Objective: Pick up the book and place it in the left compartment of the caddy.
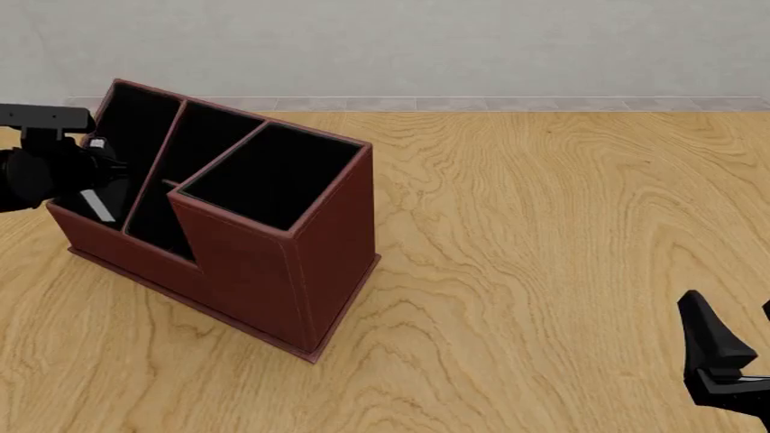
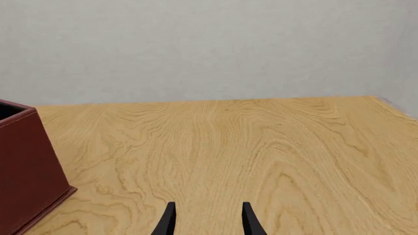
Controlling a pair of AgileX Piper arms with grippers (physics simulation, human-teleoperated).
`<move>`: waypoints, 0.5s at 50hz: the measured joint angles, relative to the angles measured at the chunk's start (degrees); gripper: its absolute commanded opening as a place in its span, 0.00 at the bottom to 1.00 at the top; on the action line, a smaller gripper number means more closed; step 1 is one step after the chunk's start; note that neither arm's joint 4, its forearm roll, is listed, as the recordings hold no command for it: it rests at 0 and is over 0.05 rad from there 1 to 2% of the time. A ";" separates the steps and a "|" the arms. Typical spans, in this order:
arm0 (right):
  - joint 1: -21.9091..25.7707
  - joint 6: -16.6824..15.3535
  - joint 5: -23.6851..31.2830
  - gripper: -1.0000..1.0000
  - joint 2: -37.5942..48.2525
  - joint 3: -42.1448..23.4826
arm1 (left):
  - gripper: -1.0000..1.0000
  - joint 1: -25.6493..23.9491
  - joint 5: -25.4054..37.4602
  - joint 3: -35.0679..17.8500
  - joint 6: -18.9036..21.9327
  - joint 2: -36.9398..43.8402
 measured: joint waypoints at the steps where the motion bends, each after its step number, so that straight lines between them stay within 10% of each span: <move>1: 0.00 0.01 -0.02 1.00 0.02 0.00 | 0.00 0.01 -0.06 -0.01 0.03 0.08; 25: -0.04 0.25 -0.19 1.00 0.26 -0.01 | 0.00 0.12 -1.11 -0.64 0.48 1.89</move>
